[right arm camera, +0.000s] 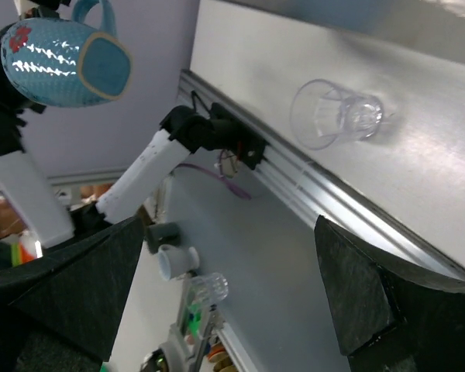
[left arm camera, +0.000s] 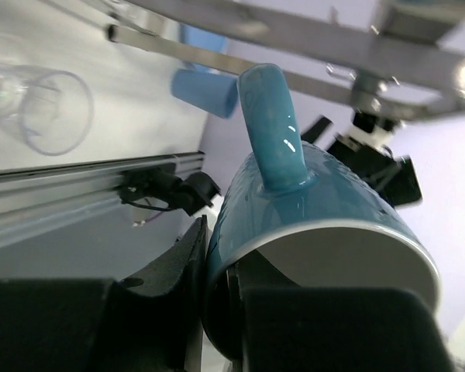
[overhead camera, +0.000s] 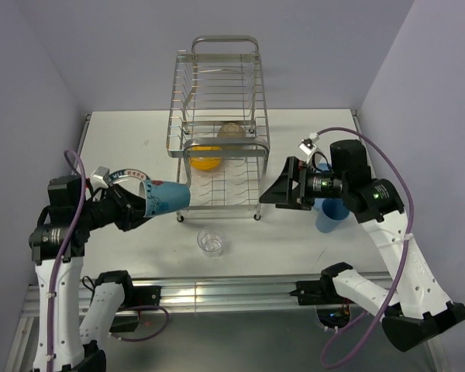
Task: Load the mixed dishes into the dish rack
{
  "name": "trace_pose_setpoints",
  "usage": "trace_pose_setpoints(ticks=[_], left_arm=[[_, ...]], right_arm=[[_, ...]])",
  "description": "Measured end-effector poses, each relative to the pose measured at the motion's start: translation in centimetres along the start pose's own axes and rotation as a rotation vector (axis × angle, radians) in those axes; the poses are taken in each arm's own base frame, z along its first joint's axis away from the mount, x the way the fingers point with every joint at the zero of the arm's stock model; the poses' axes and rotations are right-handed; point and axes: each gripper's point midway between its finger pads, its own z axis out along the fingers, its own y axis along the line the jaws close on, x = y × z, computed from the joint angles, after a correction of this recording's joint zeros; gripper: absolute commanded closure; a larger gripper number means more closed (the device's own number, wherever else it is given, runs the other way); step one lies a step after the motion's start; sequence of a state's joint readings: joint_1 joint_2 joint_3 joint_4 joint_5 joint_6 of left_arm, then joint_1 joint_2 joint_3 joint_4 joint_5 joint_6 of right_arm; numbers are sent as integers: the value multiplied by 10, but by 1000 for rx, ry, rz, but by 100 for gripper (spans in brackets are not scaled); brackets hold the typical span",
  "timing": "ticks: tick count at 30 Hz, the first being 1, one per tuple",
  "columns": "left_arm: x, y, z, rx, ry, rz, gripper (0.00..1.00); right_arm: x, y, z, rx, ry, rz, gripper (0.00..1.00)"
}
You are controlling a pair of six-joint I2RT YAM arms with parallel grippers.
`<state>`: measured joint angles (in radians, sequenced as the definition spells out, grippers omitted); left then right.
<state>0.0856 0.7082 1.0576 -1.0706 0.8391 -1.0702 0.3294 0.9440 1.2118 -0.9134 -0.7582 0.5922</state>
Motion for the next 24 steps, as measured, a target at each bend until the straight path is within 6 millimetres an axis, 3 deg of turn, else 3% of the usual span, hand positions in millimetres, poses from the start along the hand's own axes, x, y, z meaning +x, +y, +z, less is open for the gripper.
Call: trace_pose_setpoints(ticks=[9, 16, 24], left_arm=[[35, -28, -16, 289, 103, 74, 100], [50, -55, -35, 414, 154, 174, 100], [68, -83, -59, 497, 150, 310, 100]], right_arm=[[18, 42, -15, -184, 51, 131, 2], [30, 82, -20, -288, 113, 149, 2], [28, 163, -27, -408, 139, 68, 2]])
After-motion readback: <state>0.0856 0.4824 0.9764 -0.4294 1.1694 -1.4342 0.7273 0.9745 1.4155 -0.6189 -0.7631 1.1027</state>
